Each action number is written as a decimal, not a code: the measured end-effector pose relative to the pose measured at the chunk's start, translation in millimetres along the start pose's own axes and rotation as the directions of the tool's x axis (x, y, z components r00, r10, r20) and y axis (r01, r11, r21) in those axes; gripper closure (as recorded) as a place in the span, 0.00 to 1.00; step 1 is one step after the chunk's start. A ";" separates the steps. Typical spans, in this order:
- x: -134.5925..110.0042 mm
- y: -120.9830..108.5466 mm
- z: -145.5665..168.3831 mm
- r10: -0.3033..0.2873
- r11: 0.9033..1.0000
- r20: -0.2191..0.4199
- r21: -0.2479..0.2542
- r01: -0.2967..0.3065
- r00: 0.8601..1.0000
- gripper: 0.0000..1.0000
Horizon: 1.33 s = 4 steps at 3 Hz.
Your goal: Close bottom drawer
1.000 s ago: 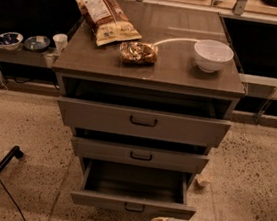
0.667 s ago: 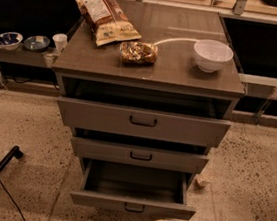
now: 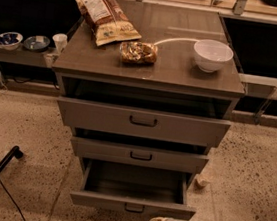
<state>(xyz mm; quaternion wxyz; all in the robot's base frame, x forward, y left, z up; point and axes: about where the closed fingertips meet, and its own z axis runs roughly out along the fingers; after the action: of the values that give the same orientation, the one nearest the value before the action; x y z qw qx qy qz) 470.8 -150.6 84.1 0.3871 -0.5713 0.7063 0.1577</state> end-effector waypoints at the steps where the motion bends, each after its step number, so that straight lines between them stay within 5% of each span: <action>1: -4.9 -18.5 -1.3 -0.037 0.997 0.013 0.063 0.036 0.999 1.00; 3: -27.0 -43.8 -2.9 -0.115 0.978 0.071 0.183 0.101 0.991 1.00; 4: -39.7 -98.9 51.0 -0.143 0.963 0.101 0.246 0.115 0.985 1.00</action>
Offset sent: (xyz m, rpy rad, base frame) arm 0.0359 -0.0114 0.0409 -0.0193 -0.2317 -0.0358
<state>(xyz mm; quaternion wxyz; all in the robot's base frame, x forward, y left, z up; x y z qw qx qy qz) 583.3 -118.9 101.6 0.5036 -0.5550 0.6573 0.0796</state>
